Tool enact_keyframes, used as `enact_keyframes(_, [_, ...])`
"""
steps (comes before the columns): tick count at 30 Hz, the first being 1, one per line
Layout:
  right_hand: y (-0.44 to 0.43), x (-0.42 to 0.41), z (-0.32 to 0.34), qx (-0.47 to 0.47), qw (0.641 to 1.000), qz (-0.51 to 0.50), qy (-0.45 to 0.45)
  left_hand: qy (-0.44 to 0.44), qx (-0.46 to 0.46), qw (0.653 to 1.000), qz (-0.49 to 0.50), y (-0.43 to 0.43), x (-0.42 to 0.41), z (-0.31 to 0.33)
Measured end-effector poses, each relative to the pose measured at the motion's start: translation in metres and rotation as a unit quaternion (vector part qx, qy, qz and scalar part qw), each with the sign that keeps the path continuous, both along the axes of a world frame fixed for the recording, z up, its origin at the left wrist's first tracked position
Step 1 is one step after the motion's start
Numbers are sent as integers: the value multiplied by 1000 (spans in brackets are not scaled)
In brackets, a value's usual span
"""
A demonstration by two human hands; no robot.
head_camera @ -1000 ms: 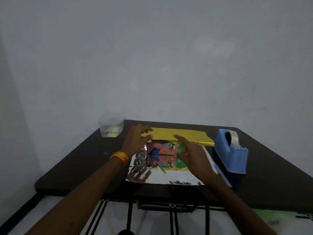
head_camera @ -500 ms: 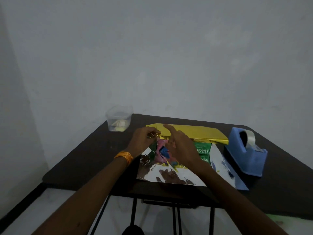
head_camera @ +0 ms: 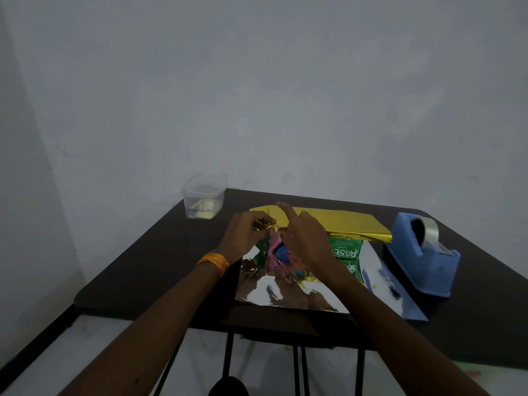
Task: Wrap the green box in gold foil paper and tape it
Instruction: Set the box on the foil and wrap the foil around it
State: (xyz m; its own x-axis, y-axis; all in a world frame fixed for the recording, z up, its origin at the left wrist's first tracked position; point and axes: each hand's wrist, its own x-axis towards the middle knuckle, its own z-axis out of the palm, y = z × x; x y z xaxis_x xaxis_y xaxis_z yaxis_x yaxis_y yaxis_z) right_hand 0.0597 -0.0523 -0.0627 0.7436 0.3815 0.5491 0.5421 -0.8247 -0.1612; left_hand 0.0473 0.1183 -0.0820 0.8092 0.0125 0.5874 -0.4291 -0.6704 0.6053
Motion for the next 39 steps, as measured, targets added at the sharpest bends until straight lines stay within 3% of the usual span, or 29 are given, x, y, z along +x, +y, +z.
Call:
enact_keyframes(8, [-18, 8, 2, -3, 995, -87, -58, 10, 1, 1000, -20, 3, 0, 3])
enact_keyframes(16, [-37, 13, 13, 59, 997, -49, 15, 16, -11, 1000, -16, -3, -3, 4])
enact_keyframes(22, [-30, 15, 18, 17, 999, 33, 29, 27, -8, 999, 19, -11, -5, 4])
enact_keyframes(31, [-47, 29, 19, 88, 981, 117, 125, -4, 58, 997, 54, -19, 0, 4])
enact_keyframes(39, [-46, 32, 15, 86, 986, 102, 97, 4, 67, 997, 46, -16, -2, 4])
